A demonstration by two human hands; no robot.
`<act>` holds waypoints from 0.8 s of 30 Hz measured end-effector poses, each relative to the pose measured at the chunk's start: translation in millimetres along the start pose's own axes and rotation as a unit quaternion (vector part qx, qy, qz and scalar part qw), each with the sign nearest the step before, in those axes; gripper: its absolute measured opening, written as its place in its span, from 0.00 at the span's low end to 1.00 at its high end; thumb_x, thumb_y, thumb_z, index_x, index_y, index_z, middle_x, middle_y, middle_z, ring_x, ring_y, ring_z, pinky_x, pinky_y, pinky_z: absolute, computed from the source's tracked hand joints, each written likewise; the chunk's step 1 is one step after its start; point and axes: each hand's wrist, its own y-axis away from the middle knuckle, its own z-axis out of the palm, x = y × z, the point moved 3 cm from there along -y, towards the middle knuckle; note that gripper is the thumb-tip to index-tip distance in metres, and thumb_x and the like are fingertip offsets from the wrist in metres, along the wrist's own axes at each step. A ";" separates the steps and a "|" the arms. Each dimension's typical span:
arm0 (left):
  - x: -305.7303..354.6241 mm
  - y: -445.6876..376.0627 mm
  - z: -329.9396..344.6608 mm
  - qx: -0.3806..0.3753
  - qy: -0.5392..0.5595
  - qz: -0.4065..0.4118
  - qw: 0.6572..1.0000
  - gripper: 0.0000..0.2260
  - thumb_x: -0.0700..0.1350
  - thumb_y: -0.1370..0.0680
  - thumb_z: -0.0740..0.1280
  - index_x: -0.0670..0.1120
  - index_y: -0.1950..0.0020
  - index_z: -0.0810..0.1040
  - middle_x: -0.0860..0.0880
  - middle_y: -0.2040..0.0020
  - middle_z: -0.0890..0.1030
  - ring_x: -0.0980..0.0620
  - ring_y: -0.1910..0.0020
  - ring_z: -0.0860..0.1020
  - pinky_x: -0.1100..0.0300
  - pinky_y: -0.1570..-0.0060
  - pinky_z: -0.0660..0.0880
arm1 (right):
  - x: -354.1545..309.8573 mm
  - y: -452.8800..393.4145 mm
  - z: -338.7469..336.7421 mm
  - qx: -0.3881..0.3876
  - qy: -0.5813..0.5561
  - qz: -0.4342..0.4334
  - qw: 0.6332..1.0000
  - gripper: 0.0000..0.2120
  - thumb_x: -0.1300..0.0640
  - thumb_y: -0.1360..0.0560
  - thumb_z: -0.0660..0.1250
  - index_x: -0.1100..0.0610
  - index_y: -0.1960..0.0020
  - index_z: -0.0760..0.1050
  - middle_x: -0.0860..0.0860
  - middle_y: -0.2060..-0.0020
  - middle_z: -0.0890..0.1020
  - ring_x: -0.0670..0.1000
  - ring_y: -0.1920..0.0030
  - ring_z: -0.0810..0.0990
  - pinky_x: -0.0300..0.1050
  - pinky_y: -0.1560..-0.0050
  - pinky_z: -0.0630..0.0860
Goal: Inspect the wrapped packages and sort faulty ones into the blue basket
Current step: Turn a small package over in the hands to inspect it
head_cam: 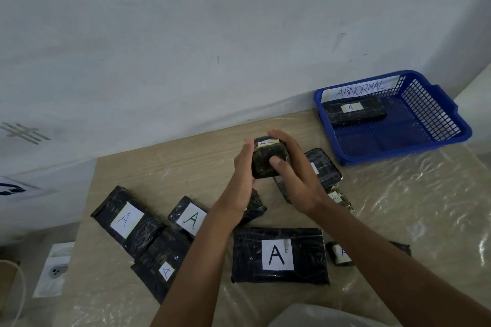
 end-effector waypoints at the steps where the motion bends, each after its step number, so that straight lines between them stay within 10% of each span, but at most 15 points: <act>1: -1.4 1.1 2.4 0.002 -0.005 0.039 0.999 0.26 0.71 0.20 0.53 0.60 0.28 0.70 0.51 0.27 0.73 0.62 0.31 0.73 0.61 0.29 0.69 | -0.3 -0.8 1.7 0.010 -0.017 0.019 1.000 0.25 0.41 0.22 0.59 0.46 0.27 0.69 0.53 0.32 0.75 0.51 0.32 0.76 0.58 0.31 0.75; 3: -8.9 -0.7 5.5 0.003 -0.022 0.098 0.995 0.38 0.74 0.25 0.57 0.58 0.19 0.59 0.54 0.21 0.64 0.61 0.24 0.66 0.60 0.25 0.64 | -2.0 -2.4 5.5 0.017 -0.040 0.048 0.998 0.25 0.38 0.23 0.57 0.46 0.29 0.70 0.53 0.36 0.78 0.52 0.35 0.78 0.60 0.33 0.76; 10: -17.5 -3.5 0.2 0.083 -0.051 0.149 0.984 0.18 0.49 0.14 0.54 0.43 0.29 0.71 0.43 0.35 0.77 0.64 0.43 0.79 0.72 0.47 0.74 | -3.4 -1.4 9.0 -0.001 -0.045 0.052 0.998 0.22 0.40 0.22 0.59 0.50 0.32 0.73 0.54 0.37 0.78 0.53 0.36 0.79 0.60 0.35 0.77; 17: -21.9 -7.4 1.9 0.049 -0.054 0.132 0.989 0.28 0.65 0.24 0.56 0.52 0.29 0.71 0.46 0.29 0.74 0.54 0.30 0.74 0.57 0.29 0.71 | -1.7 -3.1 8.2 0.049 -0.020 0.038 0.998 0.14 0.46 0.21 0.57 0.51 0.42 0.75 0.55 0.48 0.81 0.58 0.45 0.80 0.66 0.44 0.78; 24: -17.7 -10.1 2.6 0.063 -0.099 0.156 0.981 0.23 0.57 0.20 0.53 0.46 0.34 0.77 0.47 0.39 0.79 0.58 0.41 0.78 0.69 0.44 0.72 | -3.9 3.1 -1.9 0.020 -0.047 0.057 0.997 0.18 0.41 0.25 0.63 0.48 0.39 0.74 0.54 0.42 0.79 0.54 0.41 0.80 0.60 0.39 0.79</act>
